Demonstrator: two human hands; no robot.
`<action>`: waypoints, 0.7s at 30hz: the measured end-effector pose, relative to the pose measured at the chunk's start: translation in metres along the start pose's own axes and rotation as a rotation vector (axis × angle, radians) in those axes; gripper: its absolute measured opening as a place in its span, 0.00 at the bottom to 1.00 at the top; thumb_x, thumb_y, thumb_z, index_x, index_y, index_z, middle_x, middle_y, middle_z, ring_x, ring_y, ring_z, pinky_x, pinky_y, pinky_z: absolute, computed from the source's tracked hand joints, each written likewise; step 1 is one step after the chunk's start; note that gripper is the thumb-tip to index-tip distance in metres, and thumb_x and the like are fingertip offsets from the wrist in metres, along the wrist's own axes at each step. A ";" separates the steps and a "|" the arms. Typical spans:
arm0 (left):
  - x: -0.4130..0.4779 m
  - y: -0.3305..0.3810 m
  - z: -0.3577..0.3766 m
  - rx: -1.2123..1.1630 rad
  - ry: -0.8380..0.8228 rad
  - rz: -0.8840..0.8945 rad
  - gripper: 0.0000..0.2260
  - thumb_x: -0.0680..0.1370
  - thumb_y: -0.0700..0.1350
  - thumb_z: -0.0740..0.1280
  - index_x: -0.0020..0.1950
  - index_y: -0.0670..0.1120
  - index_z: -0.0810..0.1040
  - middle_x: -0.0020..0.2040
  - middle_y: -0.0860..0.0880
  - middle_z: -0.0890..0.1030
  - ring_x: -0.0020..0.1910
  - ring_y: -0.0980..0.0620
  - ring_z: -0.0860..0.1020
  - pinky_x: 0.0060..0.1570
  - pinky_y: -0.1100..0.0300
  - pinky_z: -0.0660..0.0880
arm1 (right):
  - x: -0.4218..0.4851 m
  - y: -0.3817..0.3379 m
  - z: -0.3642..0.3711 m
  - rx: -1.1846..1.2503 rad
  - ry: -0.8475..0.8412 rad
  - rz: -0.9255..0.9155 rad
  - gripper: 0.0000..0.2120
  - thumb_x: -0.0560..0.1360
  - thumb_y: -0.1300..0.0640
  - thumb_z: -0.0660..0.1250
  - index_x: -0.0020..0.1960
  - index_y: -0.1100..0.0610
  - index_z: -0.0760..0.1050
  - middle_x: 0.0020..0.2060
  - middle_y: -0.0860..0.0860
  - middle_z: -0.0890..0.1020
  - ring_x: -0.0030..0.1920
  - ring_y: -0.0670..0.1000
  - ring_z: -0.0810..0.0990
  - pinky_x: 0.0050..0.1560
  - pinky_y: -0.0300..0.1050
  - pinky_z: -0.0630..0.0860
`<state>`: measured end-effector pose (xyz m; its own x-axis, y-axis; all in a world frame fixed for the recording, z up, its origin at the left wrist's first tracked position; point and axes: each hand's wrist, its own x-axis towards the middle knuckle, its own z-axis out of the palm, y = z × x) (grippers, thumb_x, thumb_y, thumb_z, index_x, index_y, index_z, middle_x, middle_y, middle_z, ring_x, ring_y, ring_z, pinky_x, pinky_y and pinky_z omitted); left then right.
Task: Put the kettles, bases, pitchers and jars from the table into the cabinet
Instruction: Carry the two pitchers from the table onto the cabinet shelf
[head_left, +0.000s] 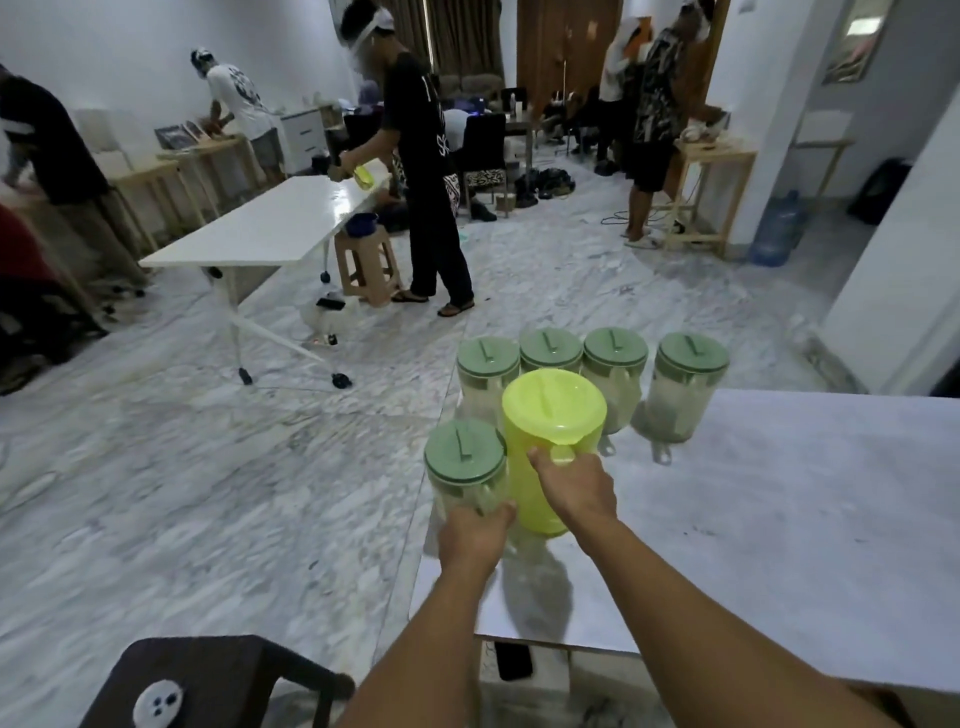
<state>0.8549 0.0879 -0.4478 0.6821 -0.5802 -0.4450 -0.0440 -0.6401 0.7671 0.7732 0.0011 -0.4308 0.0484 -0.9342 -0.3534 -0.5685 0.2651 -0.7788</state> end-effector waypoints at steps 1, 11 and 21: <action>0.001 0.001 0.003 -0.012 0.016 0.005 0.19 0.73 0.53 0.70 0.55 0.40 0.81 0.54 0.39 0.83 0.54 0.40 0.80 0.51 0.53 0.75 | 0.000 -0.001 -0.002 -0.003 -0.006 -0.015 0.31 0.74 0.37 0.66 0.65 0.61 0.74 0.60 0.60 0.81 0.61 0.63 0.79 0.57 0.51 0.75; -0.041 0.061 -0.030 -0.161 -0.128 0.202 0.23 0.70 0.56 0.68 0.50 0.36 0.83 0.48 0.39 0.85 0.47 0.39 0.83 0.39 0.57 0.74 | -0.060 0.000 -0.064 0.186 0.305 0.065 0.27 0.74 0.39 0.66 0.59 0.62 0.78 0.53 0.60 0.85 0.55 0.62 0.82 0.58 0.54 0.78; -0.199 0.146 -0.003 -0.270 -0.515 0.527 0.20 0.70 0.53 0.65 0.53 0.40 0.80 0.47 0.42 0.84 0.46 0.42 0.83 0.43 0.56 0.77 | -0.205 0.005 -0.234 0.413 0.871 0.059 0.23 0.78 0.44 0.64 0.56 0.64 0.78 0.40 0.59 0.85 0.42 0.60 0.85 0.51 0.54 0.81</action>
<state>0.7149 0.1112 -0.2461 0.1931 -0.9762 -0.0985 -0.0441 -0.1089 0.9931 0.5683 0.1381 -0.2408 -0.6919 -0.7217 -0.0190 -0.2087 0.2252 -0.9517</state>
